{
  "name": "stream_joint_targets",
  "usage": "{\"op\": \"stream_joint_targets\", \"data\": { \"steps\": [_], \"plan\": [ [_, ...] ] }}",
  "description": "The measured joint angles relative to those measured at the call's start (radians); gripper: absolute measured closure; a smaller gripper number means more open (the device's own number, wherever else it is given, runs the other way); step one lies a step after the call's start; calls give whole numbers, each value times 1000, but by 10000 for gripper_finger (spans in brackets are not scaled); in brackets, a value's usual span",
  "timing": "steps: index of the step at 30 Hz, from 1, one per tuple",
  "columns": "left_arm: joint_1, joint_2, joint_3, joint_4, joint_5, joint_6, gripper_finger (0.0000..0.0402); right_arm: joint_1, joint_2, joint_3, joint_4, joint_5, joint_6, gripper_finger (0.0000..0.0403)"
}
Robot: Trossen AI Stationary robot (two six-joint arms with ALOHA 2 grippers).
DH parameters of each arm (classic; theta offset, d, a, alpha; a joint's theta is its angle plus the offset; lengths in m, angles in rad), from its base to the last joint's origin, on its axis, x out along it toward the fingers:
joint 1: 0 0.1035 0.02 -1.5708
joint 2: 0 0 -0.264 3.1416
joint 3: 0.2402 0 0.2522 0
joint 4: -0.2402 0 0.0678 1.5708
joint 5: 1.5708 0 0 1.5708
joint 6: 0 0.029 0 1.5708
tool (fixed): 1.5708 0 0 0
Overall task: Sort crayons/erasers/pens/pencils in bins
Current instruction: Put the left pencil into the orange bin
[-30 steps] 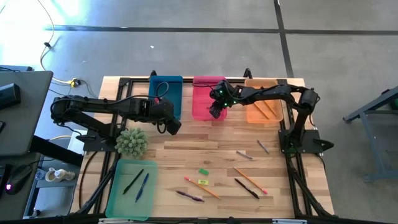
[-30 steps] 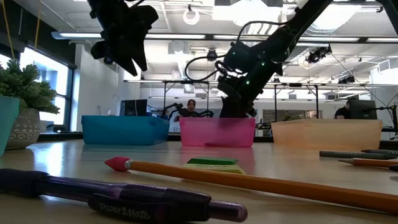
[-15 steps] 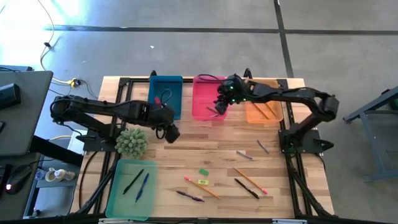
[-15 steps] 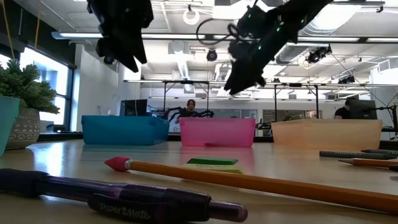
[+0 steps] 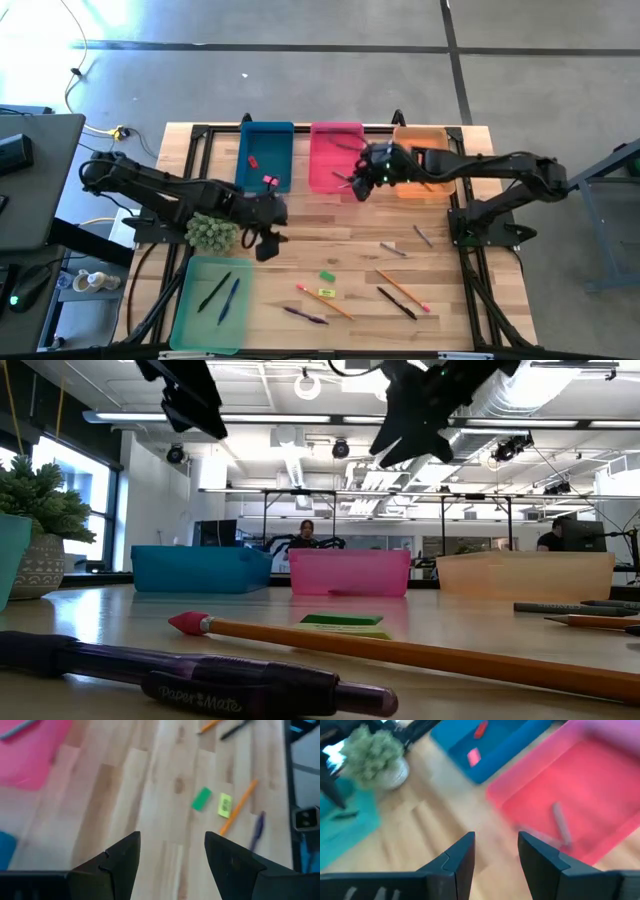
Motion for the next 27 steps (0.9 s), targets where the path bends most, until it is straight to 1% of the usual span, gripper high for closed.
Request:
{"op": "stream_joint_targets", "data": {
  "steps": [3, 9, 14, 20, 27],
  "plan": [
    [-49, 8, 0, 17, 0, 0, 190, 80, 4, 0, -10, 15, 81, 261],
    [-140, 50, 6, 28, 0, 0, 190, 232, 7, 0, -25, 126, 231, 261],
    [-186, 118, 51, 34, -11, 6, 190, 321, 7, 0, -30, 205, 334, 261],
    [-205, 230, 96, 43, -12, 41, 190, 370, 7, 0, -66, 229, 397, 261],
    [-218, 353, 137, 43, -19, 41, 190, 372, 7, 0, -123, 229, 412, 261]
  ]
}}
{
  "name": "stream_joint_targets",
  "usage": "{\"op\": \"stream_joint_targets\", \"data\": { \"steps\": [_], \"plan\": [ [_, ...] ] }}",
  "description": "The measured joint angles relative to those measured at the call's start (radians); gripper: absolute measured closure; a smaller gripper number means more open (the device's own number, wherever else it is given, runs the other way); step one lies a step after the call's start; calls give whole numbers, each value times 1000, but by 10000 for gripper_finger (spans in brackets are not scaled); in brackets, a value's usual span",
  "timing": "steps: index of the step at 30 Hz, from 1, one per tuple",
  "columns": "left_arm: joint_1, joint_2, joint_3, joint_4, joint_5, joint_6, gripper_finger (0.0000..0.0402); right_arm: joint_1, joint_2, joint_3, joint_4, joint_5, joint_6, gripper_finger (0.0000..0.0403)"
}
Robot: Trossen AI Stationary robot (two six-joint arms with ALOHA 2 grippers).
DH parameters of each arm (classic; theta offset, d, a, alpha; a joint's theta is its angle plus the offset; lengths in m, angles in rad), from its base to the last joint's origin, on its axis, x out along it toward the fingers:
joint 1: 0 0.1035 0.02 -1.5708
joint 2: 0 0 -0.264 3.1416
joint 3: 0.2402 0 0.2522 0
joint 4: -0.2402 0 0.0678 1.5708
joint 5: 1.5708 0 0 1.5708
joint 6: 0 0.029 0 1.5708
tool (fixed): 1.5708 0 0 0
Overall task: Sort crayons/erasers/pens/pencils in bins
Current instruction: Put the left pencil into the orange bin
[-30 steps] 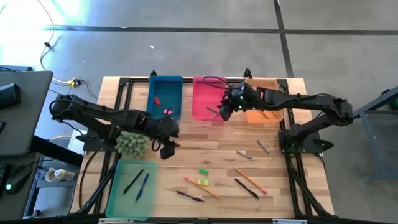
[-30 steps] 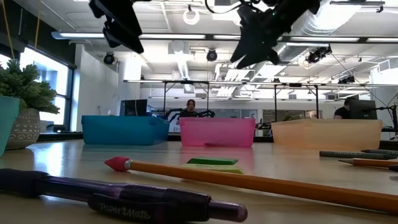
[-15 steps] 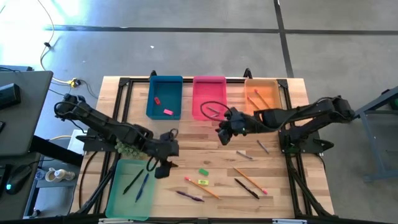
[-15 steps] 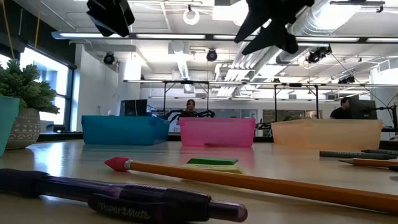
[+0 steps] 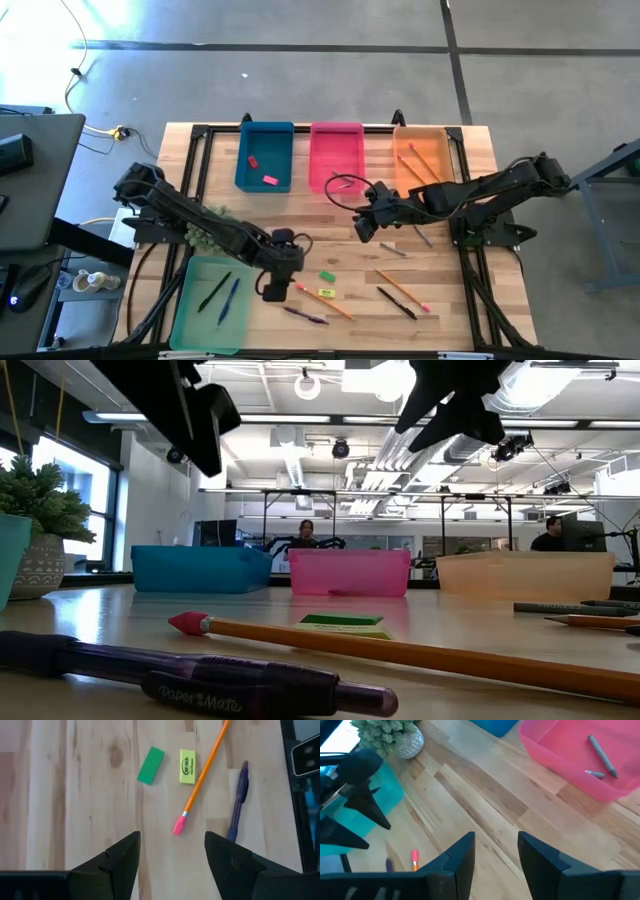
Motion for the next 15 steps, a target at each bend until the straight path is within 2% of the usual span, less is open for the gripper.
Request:
{"op": "stream_joint_targets", "data": {
  "steps": [15],
  "plan": [
    [-40, 191, 17, 128, -48, 11, 190, 0, 0, 0, -14, -18, -4, 261]
  ]
}}
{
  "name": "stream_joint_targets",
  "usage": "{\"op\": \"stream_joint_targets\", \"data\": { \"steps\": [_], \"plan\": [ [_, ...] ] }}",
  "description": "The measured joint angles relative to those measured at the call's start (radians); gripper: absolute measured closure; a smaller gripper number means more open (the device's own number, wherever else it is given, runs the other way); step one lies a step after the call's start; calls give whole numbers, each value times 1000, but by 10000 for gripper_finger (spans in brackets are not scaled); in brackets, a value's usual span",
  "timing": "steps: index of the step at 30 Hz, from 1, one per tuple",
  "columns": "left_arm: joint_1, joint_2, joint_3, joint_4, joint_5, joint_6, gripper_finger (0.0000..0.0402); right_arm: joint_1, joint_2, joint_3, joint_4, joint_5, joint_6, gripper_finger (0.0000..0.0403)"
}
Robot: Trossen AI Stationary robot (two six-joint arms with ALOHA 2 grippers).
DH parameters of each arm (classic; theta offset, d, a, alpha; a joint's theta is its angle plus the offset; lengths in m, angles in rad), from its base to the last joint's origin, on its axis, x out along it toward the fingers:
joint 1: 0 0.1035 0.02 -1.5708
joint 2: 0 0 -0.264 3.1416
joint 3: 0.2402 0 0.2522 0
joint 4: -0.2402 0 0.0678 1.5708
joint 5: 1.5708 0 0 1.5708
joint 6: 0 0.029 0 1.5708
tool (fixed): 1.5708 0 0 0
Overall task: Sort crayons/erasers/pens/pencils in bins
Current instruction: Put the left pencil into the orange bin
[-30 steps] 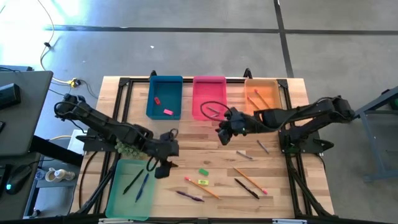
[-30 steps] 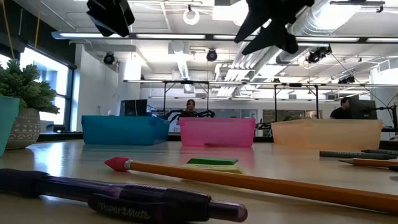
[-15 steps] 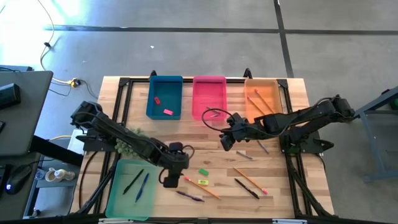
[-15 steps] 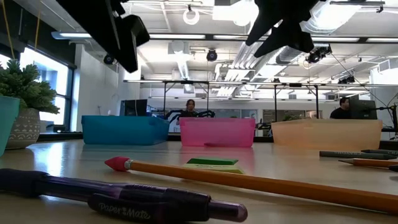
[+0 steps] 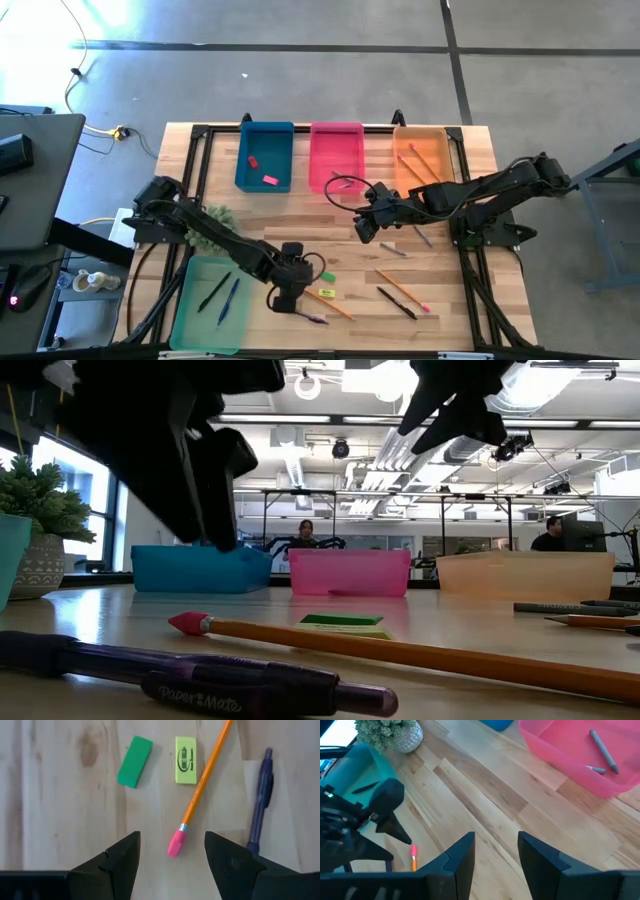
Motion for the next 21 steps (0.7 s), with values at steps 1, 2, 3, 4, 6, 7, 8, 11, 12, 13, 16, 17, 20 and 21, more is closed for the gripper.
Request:
{"op": "stream_joint_targets", "data": {
  "steps": [1, 2, 3, 4, 6, 7, 8, 11, 12, 13, 16, 17, 20, 21],
  "plan": [
    [-1, 11, 0, 8, 0, 0, 190, 0, 0, 0, -1, -1, -1, 261],
    [-4, 22, 0, 10, 0, 0, 190, 0, 0, 0, -2, -1, -1, 261],
    [-7, 33, 0, 12, 0, 0, 190, 0, 0, 0, -3, -1, 0, 261],
    [-8, 46, 0, 20, -1, 0, 190, 0, 0, 0, -3, -1, -1, 261],
    [-13, 67, -1, 30, -10, 0, 190, 0, 0, 0, -4, -1, 0, 261],
    [-15, 74, -1, 33, -11, 0, 190, 0, 0, 0, -5, -1, -1, 261],
    [-17, 81, -1, 40, -12, 0, 190, 0, 0, 0, -6, -1, 0, 261],
    [-19, 99, -2, 39, -12, 19, 190, 0, 0, 0, -8, -1, 3, 261],
    [-19, 106, -2, 46, -12, 31, 190, 1, 0, 0, -7, -4, 1, 261],
    [-19, 112, -2, 60, -12, 39, 190, 5, 0, 0, -3, -15, -7, 261],
    [-19, 119, -2, 61, -16, 59, 190, 27, 0, 0, 35, -31, -26, 261],
    [-19, 125, 0, 69, -17, 60, 190, 39, 0, 0, 41, -31, -27, 261],
    [-19, 127, 0, 70, -13, 78, 198, 76, 0, 0, 75, -29, -47, 261],
    [-19, 133, 0, 72, -10, 87, 204, 91, 0, 0, 89, -28, -61, 261]
  ]
}}
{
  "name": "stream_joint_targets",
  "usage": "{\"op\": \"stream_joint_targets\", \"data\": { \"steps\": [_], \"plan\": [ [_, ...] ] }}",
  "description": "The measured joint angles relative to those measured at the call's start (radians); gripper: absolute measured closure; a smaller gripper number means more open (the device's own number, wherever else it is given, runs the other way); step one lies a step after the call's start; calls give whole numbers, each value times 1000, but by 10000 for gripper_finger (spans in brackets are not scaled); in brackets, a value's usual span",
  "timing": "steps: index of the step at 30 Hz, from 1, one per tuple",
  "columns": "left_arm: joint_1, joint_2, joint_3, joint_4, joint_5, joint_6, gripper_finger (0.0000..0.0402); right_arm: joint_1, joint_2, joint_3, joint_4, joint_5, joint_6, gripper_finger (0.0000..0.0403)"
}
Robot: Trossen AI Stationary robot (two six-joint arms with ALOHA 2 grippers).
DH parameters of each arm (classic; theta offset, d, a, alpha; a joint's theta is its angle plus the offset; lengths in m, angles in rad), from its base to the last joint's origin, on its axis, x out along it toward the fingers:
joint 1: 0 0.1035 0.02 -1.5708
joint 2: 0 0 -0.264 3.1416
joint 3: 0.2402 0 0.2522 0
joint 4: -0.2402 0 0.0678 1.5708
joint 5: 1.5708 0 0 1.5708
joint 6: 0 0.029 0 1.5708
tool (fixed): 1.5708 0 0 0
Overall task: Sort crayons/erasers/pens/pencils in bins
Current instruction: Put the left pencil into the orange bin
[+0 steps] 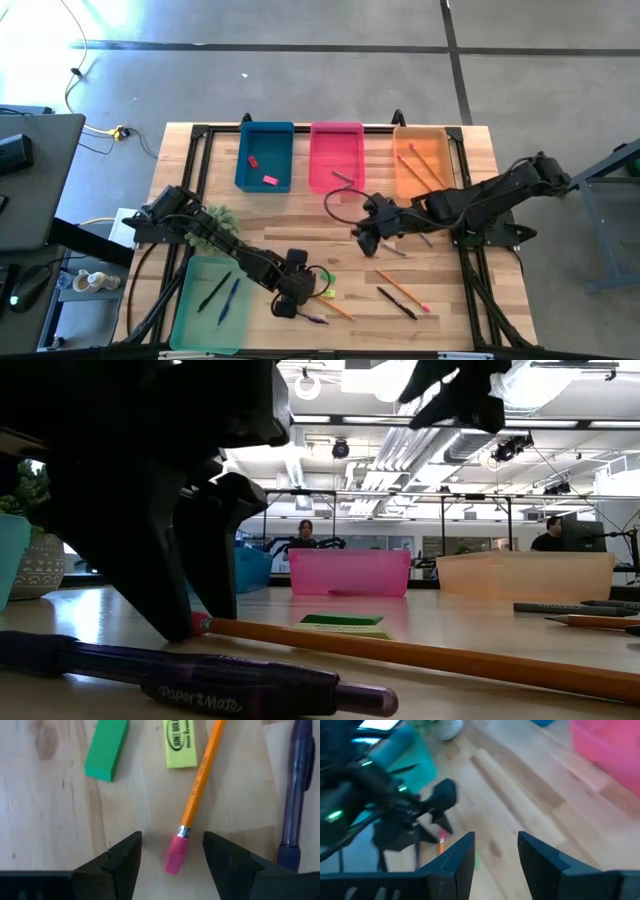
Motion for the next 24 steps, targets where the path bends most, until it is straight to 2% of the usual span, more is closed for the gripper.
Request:
{"op": "stream_joint_targets", "data": {
  "steps": [6, 13, 20, 24],
  "plan": [
    [-2, 3, 1, 7, 15, 44, 263, 92, 0, 0, 91, 51, -42, 261],
    [-2, 3, 0, 8, 25, 45, 334, 150, 0, 73, -27, 105, -48, 261],
    [-1, 3, 0, 5, 50, 43, 386, 190, 0, 110, -149, 69, -48, 261],
    [-7, 1, 0, 4, 49, 43, 393, 209, 0, 111, -202, 13, -48, 261]
  ]
}}
